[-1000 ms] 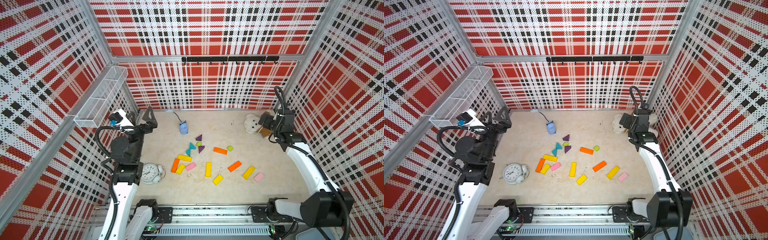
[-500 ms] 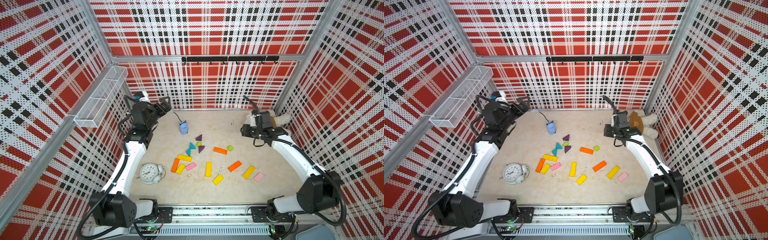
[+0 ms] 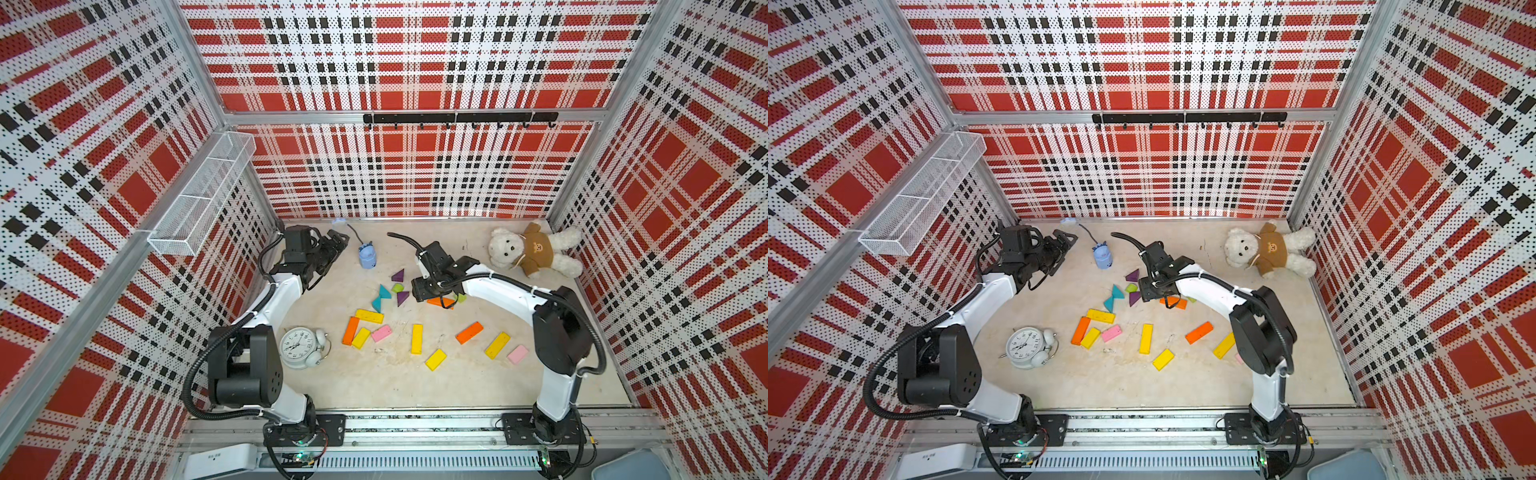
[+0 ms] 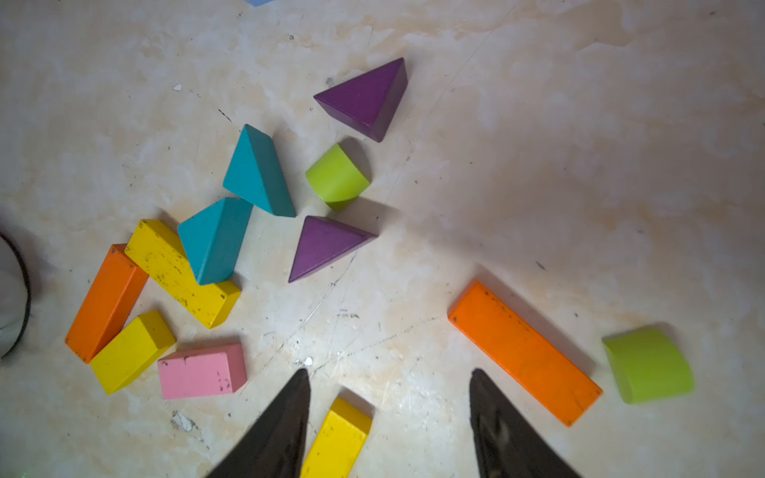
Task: Assemble a carrot with building blocks
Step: Adjust the building block at the center of the board.
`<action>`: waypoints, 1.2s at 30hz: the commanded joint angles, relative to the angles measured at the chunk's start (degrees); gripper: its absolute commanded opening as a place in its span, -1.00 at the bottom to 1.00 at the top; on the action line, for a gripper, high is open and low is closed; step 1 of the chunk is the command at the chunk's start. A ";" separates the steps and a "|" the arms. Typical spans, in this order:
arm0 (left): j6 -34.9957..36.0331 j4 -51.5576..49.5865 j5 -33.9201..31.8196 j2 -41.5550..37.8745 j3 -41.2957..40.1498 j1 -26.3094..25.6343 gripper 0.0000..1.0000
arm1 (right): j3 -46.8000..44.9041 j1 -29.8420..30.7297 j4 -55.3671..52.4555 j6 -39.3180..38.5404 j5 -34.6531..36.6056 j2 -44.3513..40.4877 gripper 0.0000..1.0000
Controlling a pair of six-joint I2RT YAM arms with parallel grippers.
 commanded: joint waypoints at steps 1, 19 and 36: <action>-2.78 1.38 2.46 -1.31 0.41 0.19 0.92 | 4.99 2.00 -0.46 -0.02 0.28 3.46 0.30; -4.96 2.90 3.38 -2.06 -0.57 2.58 0.91 | 15.09 3.48 -3.55 4.45 -1.69 15.52 0.20; -6.04 4.10 4.63 -1.79 -0.93 4.53 0.92 | 19.34 3.24 -9.32 2.35 5.17 19.12 0.16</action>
